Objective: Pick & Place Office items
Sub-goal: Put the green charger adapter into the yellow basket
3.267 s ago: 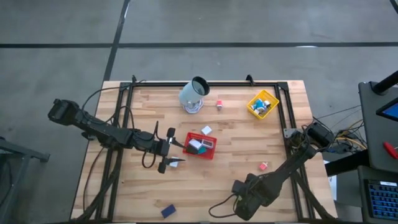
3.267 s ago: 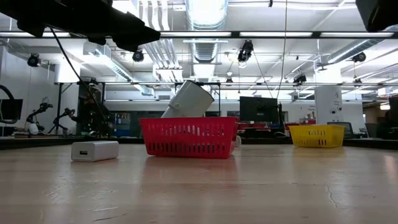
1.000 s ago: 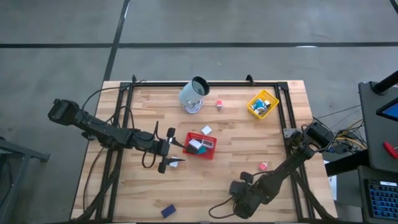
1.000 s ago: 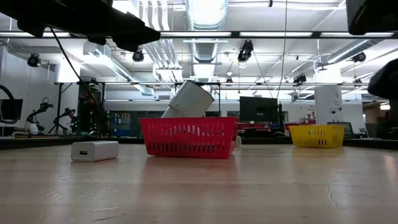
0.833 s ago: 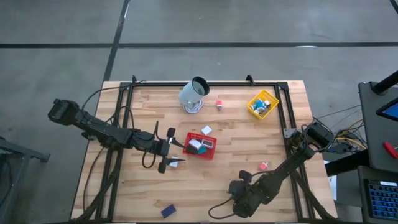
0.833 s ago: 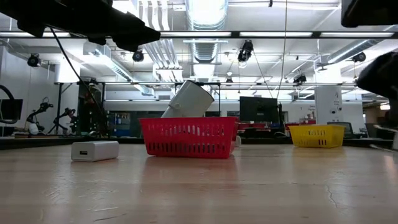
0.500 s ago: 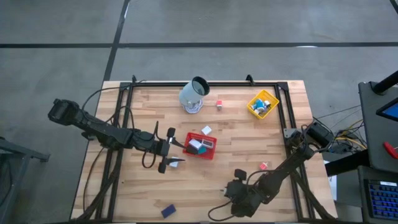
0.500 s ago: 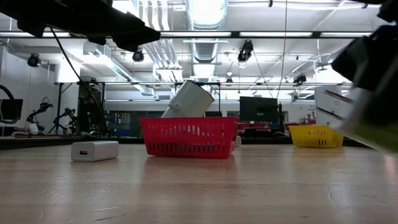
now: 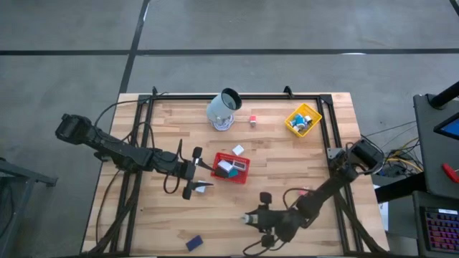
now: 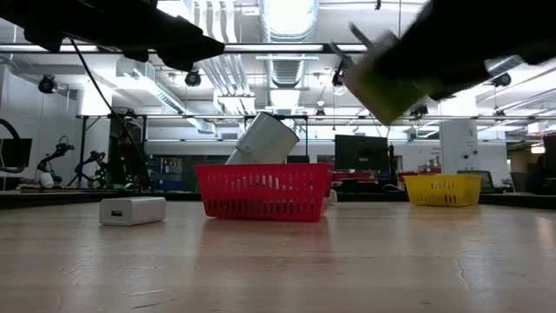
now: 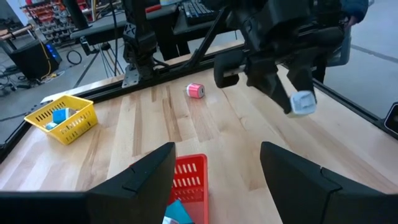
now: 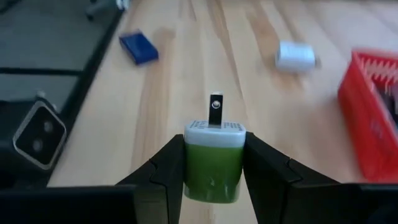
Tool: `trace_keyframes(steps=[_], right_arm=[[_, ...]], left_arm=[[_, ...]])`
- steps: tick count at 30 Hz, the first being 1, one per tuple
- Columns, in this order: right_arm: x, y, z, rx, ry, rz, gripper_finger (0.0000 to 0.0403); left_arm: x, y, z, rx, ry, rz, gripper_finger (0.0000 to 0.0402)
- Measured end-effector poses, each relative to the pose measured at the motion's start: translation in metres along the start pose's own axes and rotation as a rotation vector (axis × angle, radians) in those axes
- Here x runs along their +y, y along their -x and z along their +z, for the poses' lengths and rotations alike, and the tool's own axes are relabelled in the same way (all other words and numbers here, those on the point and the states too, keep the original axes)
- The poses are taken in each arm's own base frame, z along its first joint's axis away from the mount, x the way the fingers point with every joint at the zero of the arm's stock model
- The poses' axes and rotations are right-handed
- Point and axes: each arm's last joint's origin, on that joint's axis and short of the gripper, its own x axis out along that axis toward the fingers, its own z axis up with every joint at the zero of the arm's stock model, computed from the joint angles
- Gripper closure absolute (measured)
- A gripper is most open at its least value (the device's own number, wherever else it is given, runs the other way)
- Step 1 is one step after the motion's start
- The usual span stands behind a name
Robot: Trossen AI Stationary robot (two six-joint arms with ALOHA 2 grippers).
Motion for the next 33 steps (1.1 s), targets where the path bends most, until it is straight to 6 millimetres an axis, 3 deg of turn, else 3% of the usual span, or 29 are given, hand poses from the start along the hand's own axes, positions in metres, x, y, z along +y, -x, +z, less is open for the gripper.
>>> trace_keyframes(steps=[12,21,33], right_arm=[[-0.022,-0.012,0.006,-0.177,0.164,0.166,0.0280],[-0.050,-0.021,0.008,-0.266,0.214,0.295,0.0280],[-0.094,-0.039,0.017,-0.270,0.179,0.187,0.0280]], left_arm=[[0.000,0.000,0.000,-0.004,-0.003,0.001,0.0161],[0.000,0.000,0.000,-0.007,-0.003,0.001,0.0161],[-0.002,0.007,-0.016,-0.071,0.007,0.014,0.0161]])
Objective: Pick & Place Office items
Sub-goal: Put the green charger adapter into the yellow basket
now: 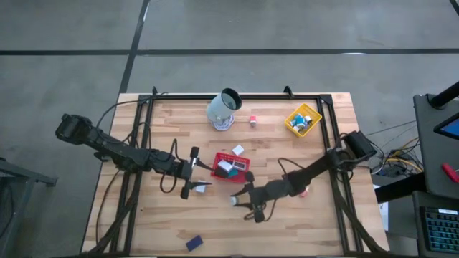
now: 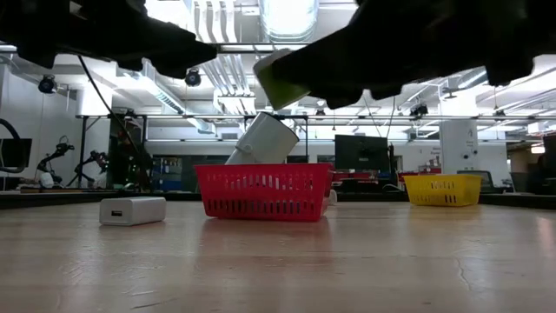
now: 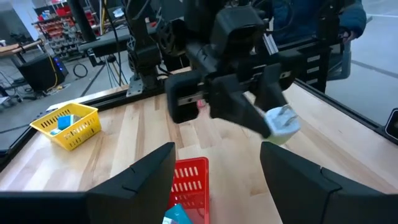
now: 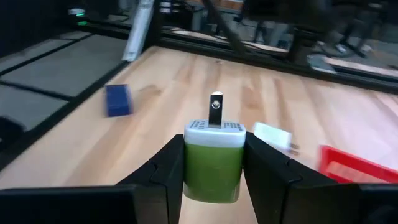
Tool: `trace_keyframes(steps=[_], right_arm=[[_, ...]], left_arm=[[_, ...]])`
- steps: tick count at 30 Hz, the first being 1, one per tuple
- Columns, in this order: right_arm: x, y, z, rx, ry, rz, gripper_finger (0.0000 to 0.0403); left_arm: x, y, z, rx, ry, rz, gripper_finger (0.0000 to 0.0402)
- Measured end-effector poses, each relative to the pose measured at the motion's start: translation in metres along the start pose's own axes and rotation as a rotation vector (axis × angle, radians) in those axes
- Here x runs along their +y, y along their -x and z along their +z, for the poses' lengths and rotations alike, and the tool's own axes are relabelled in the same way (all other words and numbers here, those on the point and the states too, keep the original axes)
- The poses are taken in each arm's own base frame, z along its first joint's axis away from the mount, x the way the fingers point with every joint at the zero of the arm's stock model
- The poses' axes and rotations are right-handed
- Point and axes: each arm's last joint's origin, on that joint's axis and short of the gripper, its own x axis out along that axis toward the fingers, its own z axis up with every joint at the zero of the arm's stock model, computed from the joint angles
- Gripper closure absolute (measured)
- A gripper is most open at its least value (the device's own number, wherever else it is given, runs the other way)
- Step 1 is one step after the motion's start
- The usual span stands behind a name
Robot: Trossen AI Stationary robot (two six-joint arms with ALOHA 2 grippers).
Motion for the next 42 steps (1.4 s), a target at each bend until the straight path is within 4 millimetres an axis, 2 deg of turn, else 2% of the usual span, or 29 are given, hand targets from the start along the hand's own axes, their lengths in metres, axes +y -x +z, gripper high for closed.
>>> trace_keyframes(steps=[6,23,33,38,42], right_arm=[[-0.028,-0.004,-0.001,0.005,-0.051,-0.150,0.0280],[-0.087,0.000,-0.008,0.030,-0.122,-0.669,0.0280],[-0.115,0.024,-0.028,0.048,-0.202,-0.989,0.0280],[-0.119,0.044,-0.035,0.018,-0.226,-1.247,0.0280],[-0.120,0.055,-0.036,0.023,-0.198,-1.358,0.0280]], left_arm=[[0.000,0.001,-0.001,-0.008,0.001,0.005,0.0161],[0.001,0.001,0.002,-0.044,-0.109,0.015,0.0161],[0.001,0.003,0.001,-0.067,-0.169,0.027,0.0161],[0.001,0.003,0.002,-0.074,-0.188,0.031,0.0161],[0.001,0.003,0.002,-0.080,-0.187,0.034,0.0161]])
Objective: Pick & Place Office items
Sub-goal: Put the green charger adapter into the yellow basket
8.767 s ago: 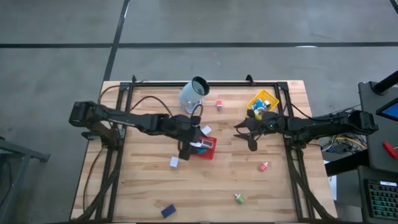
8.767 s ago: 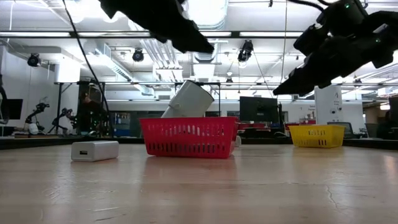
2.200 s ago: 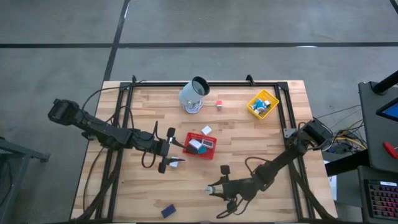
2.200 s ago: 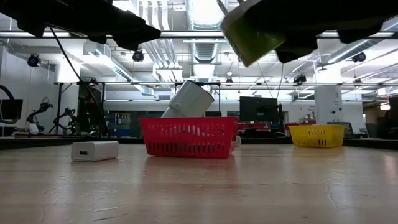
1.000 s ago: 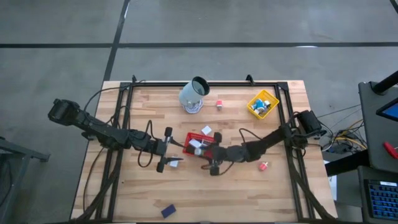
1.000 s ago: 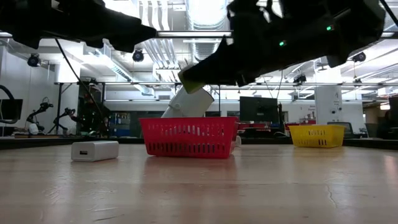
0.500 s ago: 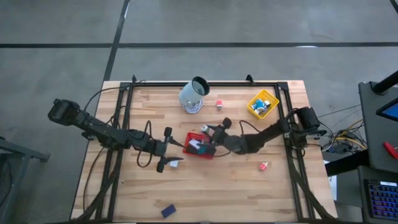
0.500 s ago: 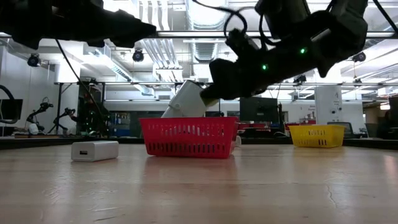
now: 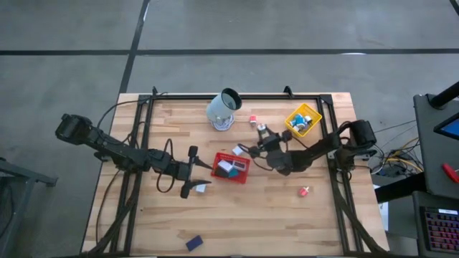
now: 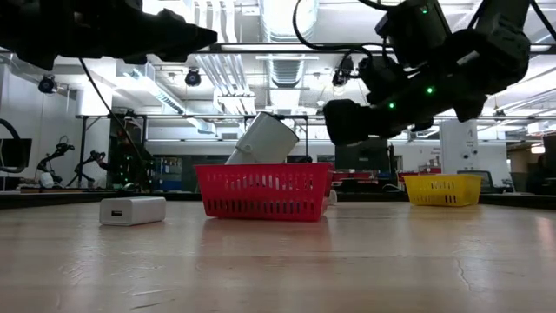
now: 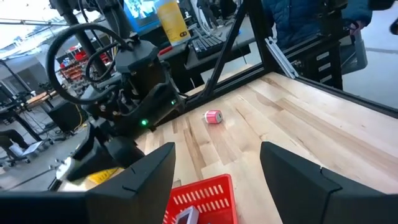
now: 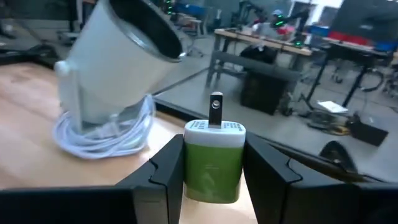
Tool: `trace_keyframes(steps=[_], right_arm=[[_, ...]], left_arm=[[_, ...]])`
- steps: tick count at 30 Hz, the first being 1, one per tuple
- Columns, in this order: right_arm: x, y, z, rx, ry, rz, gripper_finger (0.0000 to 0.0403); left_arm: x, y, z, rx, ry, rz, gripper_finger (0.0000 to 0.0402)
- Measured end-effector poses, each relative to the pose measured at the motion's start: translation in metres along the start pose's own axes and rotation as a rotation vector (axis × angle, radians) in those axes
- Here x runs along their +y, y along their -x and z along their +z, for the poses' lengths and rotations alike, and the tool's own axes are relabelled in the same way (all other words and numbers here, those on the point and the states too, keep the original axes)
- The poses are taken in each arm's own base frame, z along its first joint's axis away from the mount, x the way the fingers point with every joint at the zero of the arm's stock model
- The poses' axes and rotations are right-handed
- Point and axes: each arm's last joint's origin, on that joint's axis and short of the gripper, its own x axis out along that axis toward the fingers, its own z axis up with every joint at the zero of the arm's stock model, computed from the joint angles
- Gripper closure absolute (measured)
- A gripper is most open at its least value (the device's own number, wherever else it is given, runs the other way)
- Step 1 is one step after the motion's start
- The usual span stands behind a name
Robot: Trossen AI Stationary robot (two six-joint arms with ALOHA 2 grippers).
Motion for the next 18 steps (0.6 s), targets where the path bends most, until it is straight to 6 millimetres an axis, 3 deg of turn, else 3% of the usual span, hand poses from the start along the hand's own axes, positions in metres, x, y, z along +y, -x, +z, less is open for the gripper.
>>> trace_keyframes(steps=[18], right_arm=[[-0.074,-0.001,0.016,-0.046,-0.009,-0.353,0.0280]], left_arm=[[-0.001,0.001,-0.002,0.001,0.031,-0.003,0.0161]])
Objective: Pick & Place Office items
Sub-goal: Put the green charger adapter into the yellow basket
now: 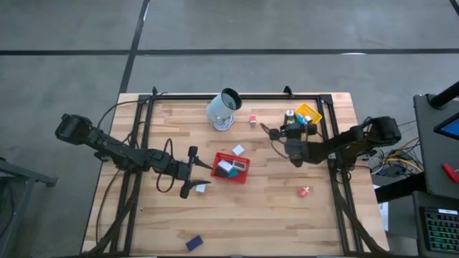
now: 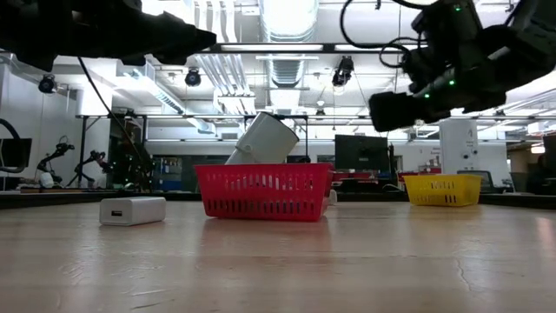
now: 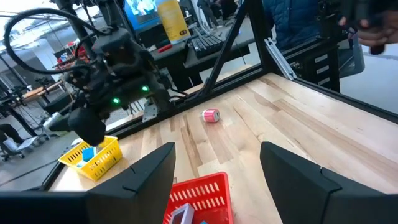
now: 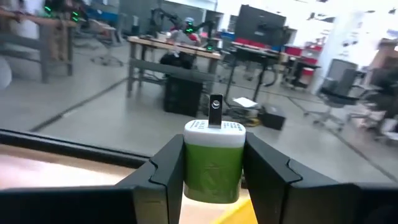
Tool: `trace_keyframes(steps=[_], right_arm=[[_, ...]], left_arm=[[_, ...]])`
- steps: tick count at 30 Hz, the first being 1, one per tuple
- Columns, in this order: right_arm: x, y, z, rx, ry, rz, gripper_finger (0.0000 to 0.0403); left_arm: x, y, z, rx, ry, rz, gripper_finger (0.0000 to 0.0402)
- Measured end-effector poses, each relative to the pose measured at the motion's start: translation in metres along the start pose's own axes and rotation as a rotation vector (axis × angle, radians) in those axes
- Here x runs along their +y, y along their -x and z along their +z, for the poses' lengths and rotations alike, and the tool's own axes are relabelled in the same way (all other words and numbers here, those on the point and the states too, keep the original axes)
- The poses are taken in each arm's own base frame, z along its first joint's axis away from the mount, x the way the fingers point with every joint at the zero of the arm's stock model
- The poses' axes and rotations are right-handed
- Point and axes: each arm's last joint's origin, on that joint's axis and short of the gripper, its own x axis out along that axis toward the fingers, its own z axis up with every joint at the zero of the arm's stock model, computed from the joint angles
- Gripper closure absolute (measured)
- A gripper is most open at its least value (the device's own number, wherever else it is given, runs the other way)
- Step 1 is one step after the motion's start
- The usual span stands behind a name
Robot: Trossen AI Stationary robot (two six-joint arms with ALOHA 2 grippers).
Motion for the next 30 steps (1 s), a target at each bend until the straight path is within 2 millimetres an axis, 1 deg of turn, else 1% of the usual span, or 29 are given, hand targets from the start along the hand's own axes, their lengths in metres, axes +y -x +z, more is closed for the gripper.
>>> trace_keyframes(steps=[5,9,13,18,23,26,28,30], right_arm=[[-0.021,-0.012,0.009,0.008,0.029,-0.059,0.0280],[-0.033,-0.019,0.021,0.012,0.034,-0.087,0.0280],[-0.041,-0.022,0.031,0.014,0.053,-0.102,0.0280],[-0.044,-0.023,0.038,0.011,0.056,-0.087,0.0280],[-0.043,-0.023,0.031,0.016,0.076,-0.022,0.0280],[-0.044,-0.029,0.024,0.053,0.065,0.011,0.0280],[-0.047,-0.037,0.020,0.125,0.041,0.036,0.0280],[-0.054,-0.045,0.014,0.241,0.029,0.028,0.0280]], left_arm=[[0.000,0.000,0.000,0.000,0.003,0.000,0.0161],[0.000,0.000,0.000,0.000,0.004,0.000,0.0161],[0.000,0.000,0.000,0.000,0.004,-0.001,0.0161],[0.000,0.000,0.000,0.000,0.006,-0.001,0.0161],[0.000,0.000,0.000,0.000,0.011,-0.001,0.0161],[0.000,0.000,0.000,0.000,0.012,-0.001,0.0161],[0.000,0.000,0.000,0.000,0.015,-0.001,0.0161],[0.000,0.000,0.000,0.000,0.015,-0.002,0.0161]])
